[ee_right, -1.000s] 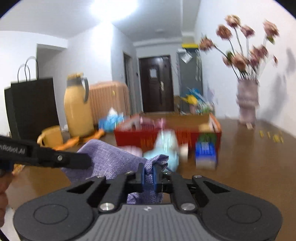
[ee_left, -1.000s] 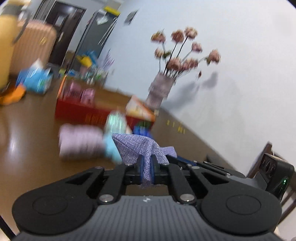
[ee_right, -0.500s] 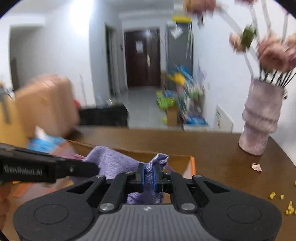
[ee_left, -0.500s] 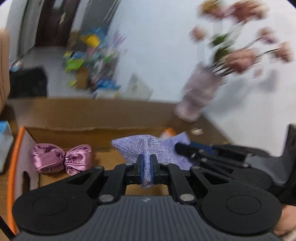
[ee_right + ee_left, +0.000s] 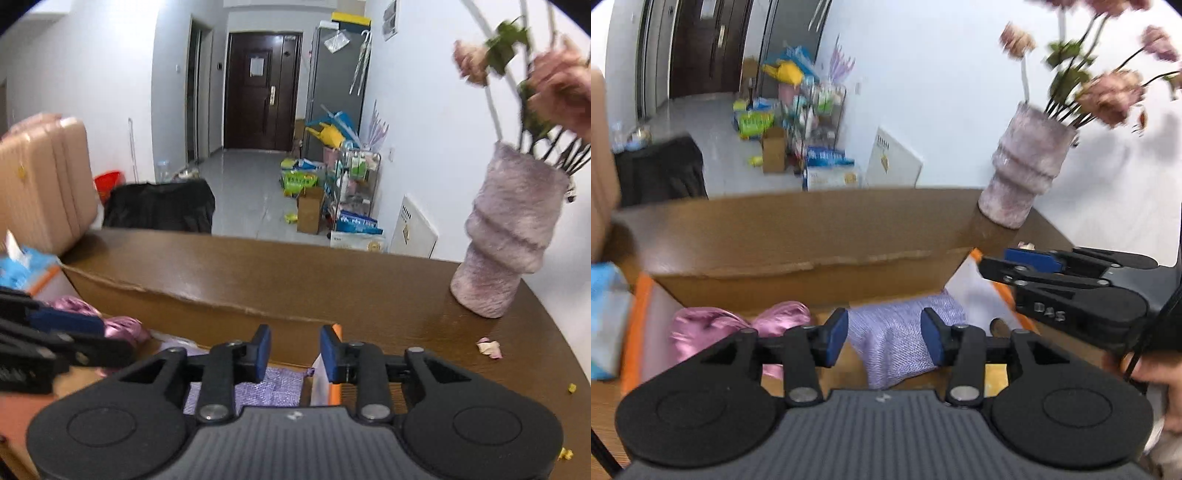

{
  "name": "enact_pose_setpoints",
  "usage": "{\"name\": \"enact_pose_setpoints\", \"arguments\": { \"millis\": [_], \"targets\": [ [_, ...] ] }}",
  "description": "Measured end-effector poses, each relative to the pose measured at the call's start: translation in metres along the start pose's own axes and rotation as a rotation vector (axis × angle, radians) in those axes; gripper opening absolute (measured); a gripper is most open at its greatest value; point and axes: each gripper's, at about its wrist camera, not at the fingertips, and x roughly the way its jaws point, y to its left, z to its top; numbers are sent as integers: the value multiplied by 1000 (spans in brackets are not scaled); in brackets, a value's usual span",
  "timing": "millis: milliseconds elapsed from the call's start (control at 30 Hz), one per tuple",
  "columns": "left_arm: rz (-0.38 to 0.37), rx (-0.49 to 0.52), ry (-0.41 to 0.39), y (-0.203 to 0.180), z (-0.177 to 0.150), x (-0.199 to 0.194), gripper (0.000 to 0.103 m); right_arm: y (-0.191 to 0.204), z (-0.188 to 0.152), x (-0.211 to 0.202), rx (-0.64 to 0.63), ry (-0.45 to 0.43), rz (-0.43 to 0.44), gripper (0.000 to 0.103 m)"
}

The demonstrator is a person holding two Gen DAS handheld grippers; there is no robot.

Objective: Organize soft objects
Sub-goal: 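Withdraw the open left tool from the box back over the table, then close the left tool on the lavender-pink towel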

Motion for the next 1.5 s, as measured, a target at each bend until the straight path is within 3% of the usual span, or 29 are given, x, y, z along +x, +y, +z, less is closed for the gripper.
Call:
{"name": "enact_pose_setpoints", "arguments": {
  "millis": [133, 267, 433, 633, 767, 900, 1067, 1200, 1367, 1500],
  "targets": [
    [58, 41, -77, -3, -2, -68, 64, -6, 5, -57, 5, -46, 17, 43],
    [113, 62, -127, -2, -24, -137, 73, -12, -4, -128, 33, -105, 44, 51],
    [168, 82, -201, -7, -71, -218, 83, 0, -33, -204, 16, -177, 80, 55],
    [215, 138, -322, -27, -154, -284, 92, 31, -104, -278, 24, -273, 147, 67],
    [182, 128, -348, -39, -225, -307, 95, 60, -173, -313, 32, -298, 211, 67],
    [164, 53, -335, -45, -295, -323, 96, 86, -235, -336, 43, -271, 265, 67],
    [172, -15, -297, -51, -354, -333, 96, 106, -295, -355, 92, -211, 287, 67],
    [147, -47, -278, -46, -368, -335, 96, 114, -314, -358, 104, -178, 302, 67],
    [164, -107, -274, -30, -360, -321, 92, 117, -308, -344, 121, -175, 303, 66],
    [142, -149, -259, -11, -336, -293, 72, 120, -290, -316, 119, -146, 319, 59]
  ]
}}
